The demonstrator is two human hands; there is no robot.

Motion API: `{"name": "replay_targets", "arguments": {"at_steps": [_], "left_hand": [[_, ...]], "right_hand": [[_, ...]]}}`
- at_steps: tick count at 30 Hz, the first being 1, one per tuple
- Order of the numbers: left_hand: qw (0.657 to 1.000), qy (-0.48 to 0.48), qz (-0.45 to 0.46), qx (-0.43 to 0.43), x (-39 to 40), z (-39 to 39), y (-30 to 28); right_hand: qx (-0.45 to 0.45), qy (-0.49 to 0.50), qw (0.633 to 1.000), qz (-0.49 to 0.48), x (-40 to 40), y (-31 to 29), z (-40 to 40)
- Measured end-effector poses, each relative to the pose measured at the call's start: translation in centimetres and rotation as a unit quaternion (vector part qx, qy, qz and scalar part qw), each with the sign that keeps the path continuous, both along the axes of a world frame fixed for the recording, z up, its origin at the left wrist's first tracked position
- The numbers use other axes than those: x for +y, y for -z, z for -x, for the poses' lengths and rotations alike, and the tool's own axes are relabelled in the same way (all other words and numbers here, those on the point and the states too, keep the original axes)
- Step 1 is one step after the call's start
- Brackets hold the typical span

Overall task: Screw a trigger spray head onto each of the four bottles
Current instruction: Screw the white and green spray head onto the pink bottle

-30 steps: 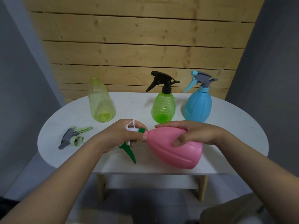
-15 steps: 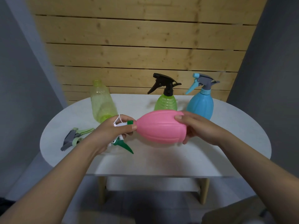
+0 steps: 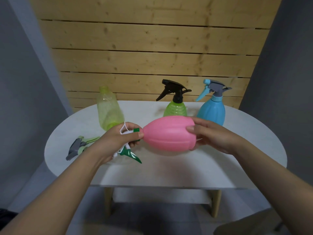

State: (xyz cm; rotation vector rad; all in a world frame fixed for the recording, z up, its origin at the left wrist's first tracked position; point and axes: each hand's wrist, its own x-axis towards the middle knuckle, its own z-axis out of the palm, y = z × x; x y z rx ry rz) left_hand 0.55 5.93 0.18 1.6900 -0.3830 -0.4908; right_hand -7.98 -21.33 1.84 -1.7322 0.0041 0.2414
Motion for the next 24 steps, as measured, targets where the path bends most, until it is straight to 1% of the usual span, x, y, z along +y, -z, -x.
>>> {"name": "replay_targets", "arguments": {"at_steps": [2,5,8,11,12,15,18,20,22,24], "left_hand": [[0.999,0.026,-0.020,-0.016,0.11,0.28,-0.02],[0.998,0.025,-0.041,-0.032,0.08,0.44,0.00],[0.999,-0.001,-0.026,-0.027,0.15,0.17,0.07],[1.000,-0.021,0.000,-0.004,0.27,-0.05,-0.13],[1.000,-0.023,0.008,0.000,0.31,-0.07,-0.19],[1.000,-0.014,-0.001,-0.004,0.45,0.09,-0.19],[0.999,0.012,-0.035,-0.022,0.43,0.52,-0.08],[0.999,0.011,-0.030,-0.017,0.35,0.58,-0.04],[1.000,-0.001,-0.017,-0.005,0.29,0.48,0.03],[1.000,-0.012,-0.005,0.007,0.28,0.36,0.13]], "right_hand": [[0.022,0.004,0.999,0.032,0.34,0.08,0.07],[0.062,0.008,0.997,0.050,0.43,0.52,-0.01],[0.058,0.004,0.998,0.004,0.57,0.61,-0.14],[0.016,0.011,0.997,-0.074,0.18,0.23,-0.25],[0.001,0.006,0.997,-0.076,0.00,0.10,-0.25],[-0.016,0.005,1.000,0.003,0.07,-0.24,-0.04],[0.014,0.018,0.996,0.083,0.57,-0.22,0.25],[0.039,0.023,0.994,0.100,0.70,0.03,0.23],[0.053,0.010,0.996,0.077,0.69,0.29,0.13],[0.052,-0.006,0.998,0.016,0.74,0.28,0.10]]}}
